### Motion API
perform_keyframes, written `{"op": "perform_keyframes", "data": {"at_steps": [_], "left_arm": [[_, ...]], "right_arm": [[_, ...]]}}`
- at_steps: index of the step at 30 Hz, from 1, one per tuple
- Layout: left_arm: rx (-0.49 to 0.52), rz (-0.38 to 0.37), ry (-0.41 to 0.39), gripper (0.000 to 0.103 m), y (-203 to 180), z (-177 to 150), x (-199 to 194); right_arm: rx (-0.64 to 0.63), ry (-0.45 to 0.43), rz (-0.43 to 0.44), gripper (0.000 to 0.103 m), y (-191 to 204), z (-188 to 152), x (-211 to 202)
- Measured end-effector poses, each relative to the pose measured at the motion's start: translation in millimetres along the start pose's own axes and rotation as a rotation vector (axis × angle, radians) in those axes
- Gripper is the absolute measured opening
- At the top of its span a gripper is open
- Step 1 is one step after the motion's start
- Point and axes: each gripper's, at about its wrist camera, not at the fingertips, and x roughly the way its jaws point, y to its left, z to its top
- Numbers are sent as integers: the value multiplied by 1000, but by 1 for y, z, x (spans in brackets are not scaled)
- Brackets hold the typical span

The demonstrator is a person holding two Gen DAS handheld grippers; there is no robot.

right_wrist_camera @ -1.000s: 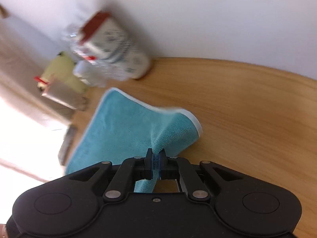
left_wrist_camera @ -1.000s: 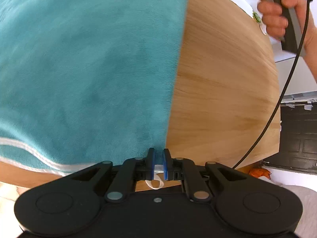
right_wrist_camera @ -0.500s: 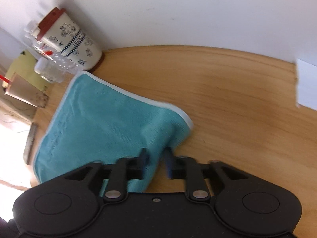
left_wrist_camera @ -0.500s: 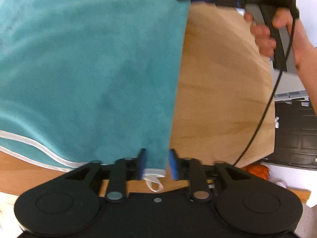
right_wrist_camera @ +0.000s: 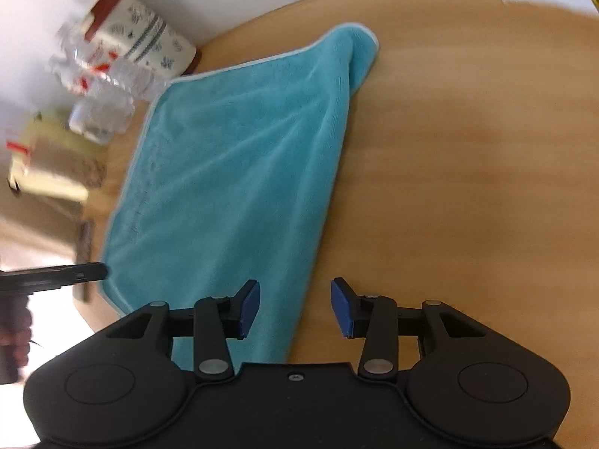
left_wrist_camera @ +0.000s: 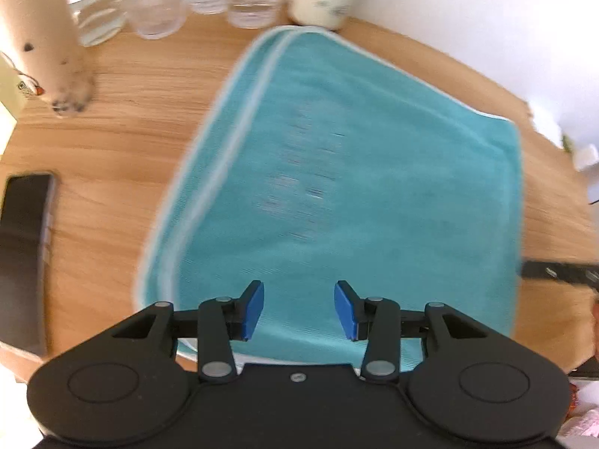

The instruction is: Fold towel

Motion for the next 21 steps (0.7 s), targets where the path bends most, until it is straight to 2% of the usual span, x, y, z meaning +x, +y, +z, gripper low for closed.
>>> {"op": "perform_keyframes", "data": {"at_steps": [3, 7, 9, 10, 12, 14, 19, 21], "left_arm": [[54, 9, 17, 42, 5, 4, 17], [137, -26, 22, 42, 7, 8, 21], [163, -37, 32, 42, 8, 7, 21], [169, -42, 36, 42, 9, 7, 22], [177, -42, 47, 38, 10, 5, 22], [182, -40, 60, 26, 10, 4, 21], [169, -105, 133, 11, -3, -5, 29], [190, -114, 140, 11, -20, -10, 34]], "right_arm": [[63, 2, 19, 47, 4, -12, 3], [104, -14, 5, 47, 15, -31, 6], [117, -18, 2, 28, 18, -40, 6], [123, -16, -3, 3, 19, -44, 7], [131, -19, -19, 4, 15, -49, 2], [128, -35, -54, 4, 12, -48, -5], [96, -44, -140, 3, -4, -41, -22], [85, -48, -174, 3, -15, -34, -29]]}}
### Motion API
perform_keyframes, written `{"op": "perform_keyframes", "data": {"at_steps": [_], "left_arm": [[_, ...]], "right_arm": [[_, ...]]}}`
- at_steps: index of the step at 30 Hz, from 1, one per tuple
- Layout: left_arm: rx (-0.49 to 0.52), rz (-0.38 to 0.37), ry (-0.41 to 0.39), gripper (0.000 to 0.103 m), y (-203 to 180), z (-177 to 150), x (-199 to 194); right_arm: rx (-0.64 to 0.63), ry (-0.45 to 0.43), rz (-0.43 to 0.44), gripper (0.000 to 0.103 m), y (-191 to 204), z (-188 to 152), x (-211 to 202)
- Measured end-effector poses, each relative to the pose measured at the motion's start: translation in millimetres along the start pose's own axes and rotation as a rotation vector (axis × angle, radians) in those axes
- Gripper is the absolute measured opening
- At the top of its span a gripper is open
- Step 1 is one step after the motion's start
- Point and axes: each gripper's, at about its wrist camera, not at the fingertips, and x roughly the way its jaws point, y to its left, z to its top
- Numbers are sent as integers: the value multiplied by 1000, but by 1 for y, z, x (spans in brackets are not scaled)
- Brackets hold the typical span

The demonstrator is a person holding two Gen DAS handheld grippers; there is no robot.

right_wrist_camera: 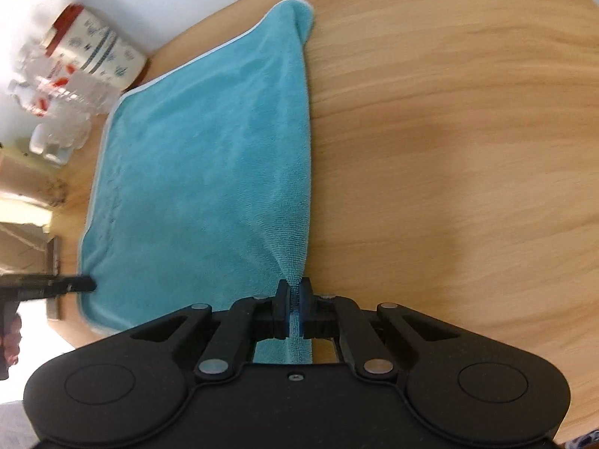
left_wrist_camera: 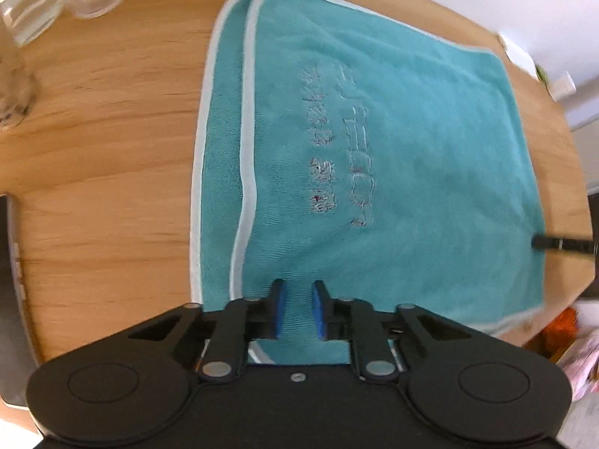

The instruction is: Fold towel

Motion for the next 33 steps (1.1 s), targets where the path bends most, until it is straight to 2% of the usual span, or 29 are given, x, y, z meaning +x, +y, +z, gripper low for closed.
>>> {"op": "perform_keyframes", "data": {"at_steps": [4, 8, 10, 12, 13, 15, 17, 20, 25, 27, 29, 33], "left_arm": [[24, -16, -3, 11, -35, -4, 9], [22, -71, 15, 12, -58, -4, 16], [11, -61, -6, 14, -57, 0, 11], [0, -47, -30, 15, -49, 5, 6], [-20, -35, -44, 15, -40, 11, 4], [-55, -20, -71, 15, -25, 20, -2], [-72, -27, -95, 15, -16, 31, -8], [-81, -49, -125, 15, -3, 55, -13], [-40, -81, -119, 16, -1, 88, -4], [-22, -94, -117, 20, -1, 99, 1], [3, -72, -123, 23, -3, 104, 5], [29, -69, -118, 24, 3, 113, 7]], "right_arm": [[-30, -17, -60, 4, -25, 18, -10], [-68, -41, -123, 5, -39, 33, -17], [-115, -36, -160, 11, -37, 34, -20], [-164, -57, -211, 25, -28, 31, -27], [-188, -68, -236, 36, -23, 29, -30], [-238, -92, -277, 36, -11, 24, -39], [-271, -115, -256, 36, 1, 16, -50], [-331, -126, -175, 36, 39, 2, -56], [-436, -100, 11, 41, 129, -26, -26], [-477, -80, 51, 41, 164, -36, -3], [-513, -57, 75, 41, 192, -45, 17], [-564, -24, 71, 40, 216, -62, 35]]}}
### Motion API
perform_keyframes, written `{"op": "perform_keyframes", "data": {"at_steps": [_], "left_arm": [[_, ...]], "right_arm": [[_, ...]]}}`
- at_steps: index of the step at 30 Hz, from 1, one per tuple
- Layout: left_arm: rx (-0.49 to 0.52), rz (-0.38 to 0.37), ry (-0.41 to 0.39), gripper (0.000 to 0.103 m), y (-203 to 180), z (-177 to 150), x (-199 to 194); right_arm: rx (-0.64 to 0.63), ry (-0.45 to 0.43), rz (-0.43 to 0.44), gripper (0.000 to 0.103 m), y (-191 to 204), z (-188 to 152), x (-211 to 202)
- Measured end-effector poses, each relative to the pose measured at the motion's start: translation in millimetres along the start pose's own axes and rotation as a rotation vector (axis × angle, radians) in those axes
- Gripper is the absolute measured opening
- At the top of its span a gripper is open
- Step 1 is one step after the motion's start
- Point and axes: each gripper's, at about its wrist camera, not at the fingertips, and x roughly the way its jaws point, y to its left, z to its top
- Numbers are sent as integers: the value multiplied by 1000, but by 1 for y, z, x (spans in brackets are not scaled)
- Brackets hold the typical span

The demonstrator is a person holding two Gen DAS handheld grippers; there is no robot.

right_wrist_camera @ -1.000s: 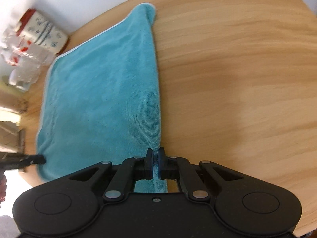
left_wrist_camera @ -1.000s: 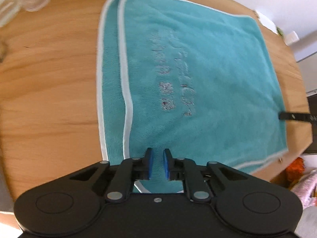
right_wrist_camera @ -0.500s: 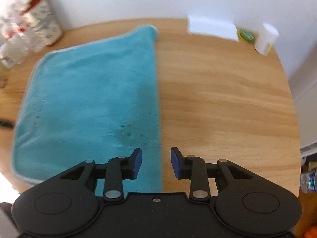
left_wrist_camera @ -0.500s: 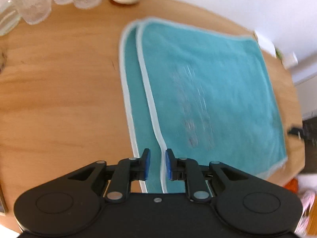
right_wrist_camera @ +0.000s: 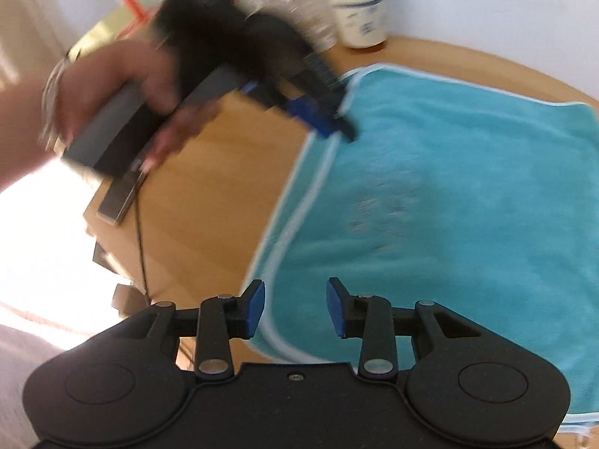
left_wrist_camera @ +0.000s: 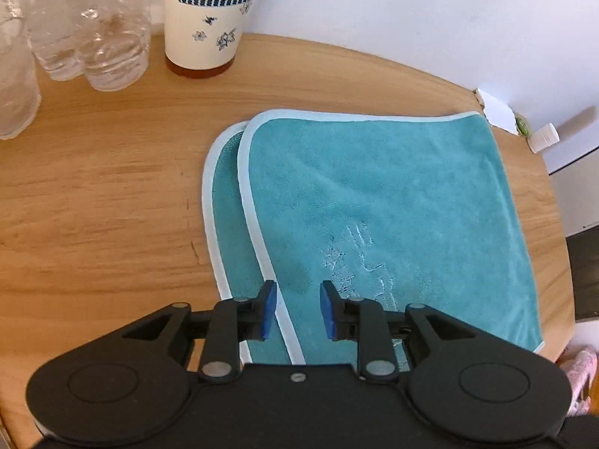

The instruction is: Fold towel

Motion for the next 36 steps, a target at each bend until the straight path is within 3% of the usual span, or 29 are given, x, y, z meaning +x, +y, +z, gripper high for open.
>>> {"op": "perform_keyframes", "data": {"at_steps": [9, 11, 15, 21, 22, 25, 30, 36], "left_arm": [[48, 25, -18, 24, 10, 34, 8], [50, 39, -20, 24, 13, 45, 11], [56, 48, -15, 24, 16, 64, 18], [85, 36, -24, 30, 14, 75, 25], [92, 35, -28, 29, 13, 75, 26], [108, 32, -36, 9, 11, 76, 28], [86, 10, -36, 6, 16, 79, 30], [126, 2, -68, 5, 15, 80, 18]], "right_arm": [[-57, 41, -85, 38, 29, -13, 29], [-61, 47, -93, 26, 32, -15, 32], [-50, 61, -136, 21, 31, -16, 36], [-24, 57, -140, 3, 25, -20, 35], [-18, 50, -142, 3, 24, -22, 34], [-14, 36, -153, 2, 23, -24, 31], [33, 1, -151, 2, 17, -25, 18], [27, -40, -111, 2, 23, -19, 5]]}}
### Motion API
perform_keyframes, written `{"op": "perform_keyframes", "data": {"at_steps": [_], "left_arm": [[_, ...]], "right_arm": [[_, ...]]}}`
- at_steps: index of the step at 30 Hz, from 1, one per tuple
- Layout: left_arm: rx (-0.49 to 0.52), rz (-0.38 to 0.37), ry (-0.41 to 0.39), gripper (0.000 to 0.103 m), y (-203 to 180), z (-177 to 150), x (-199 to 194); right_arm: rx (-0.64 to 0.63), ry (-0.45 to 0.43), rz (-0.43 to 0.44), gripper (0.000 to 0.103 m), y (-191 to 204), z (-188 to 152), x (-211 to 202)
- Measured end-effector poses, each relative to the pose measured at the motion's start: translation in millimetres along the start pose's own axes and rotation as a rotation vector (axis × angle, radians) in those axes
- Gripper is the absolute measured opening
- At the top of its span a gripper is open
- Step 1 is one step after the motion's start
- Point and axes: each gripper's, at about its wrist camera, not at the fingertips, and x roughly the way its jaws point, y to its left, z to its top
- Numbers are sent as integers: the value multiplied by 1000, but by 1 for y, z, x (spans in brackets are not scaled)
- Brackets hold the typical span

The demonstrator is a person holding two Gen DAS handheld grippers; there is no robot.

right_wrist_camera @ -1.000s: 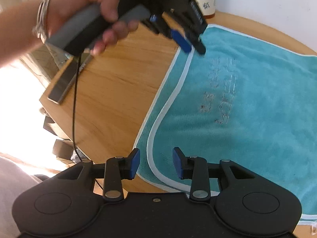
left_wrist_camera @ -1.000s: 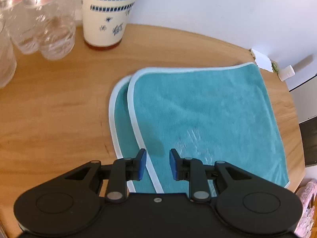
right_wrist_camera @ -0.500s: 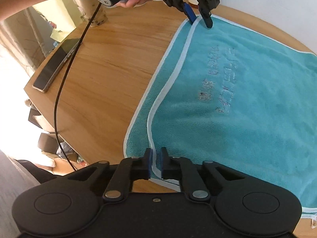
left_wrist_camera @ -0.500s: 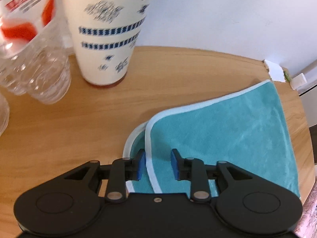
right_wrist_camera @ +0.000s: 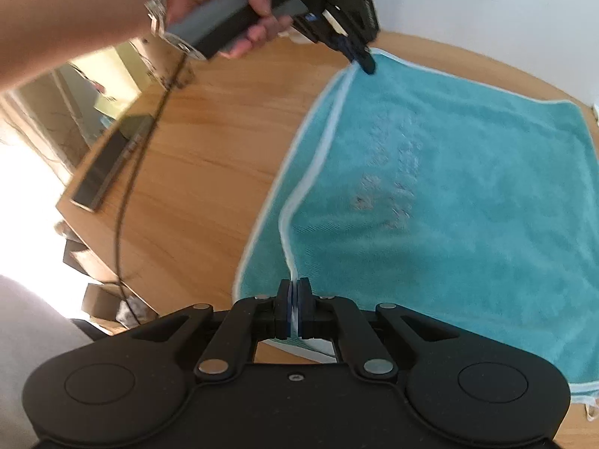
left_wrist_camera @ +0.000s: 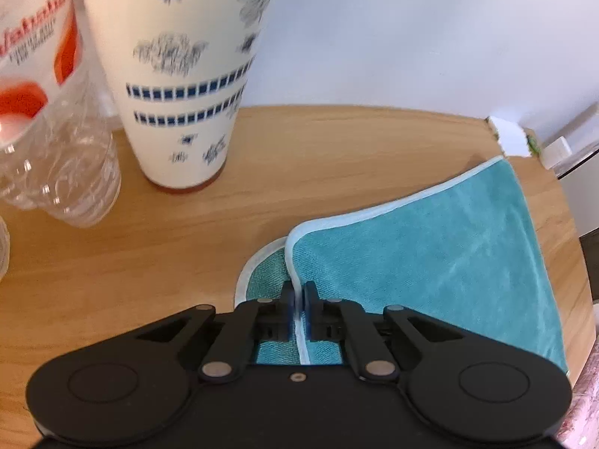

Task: Fold towel
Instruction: 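Close both grippers on the folded towel edge, then pull the folded edge with both grippers to straighten it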

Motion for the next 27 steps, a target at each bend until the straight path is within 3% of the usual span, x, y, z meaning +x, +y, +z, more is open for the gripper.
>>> {"op": "perform_keyframes", "data": {"at_steps": [6, 11, 23, 27], "left_arm": [[28, -20, -32, 4, -4, 8, -19], [102, 54, -41, 4, -8, 11, -21], [71, 50, 19, 4, 6, 12, 5], [124, 96, 55, 12, -4, 13, 15]], "right_arm": [[12, -54, 27, 2, 2, 9, -22], [-3, -62, 34, 2, 7, 11, -27], [49, -28, 52, 2, 0, 9, -13], [61, -19, 56, 2, -3, 9, -11]]}}
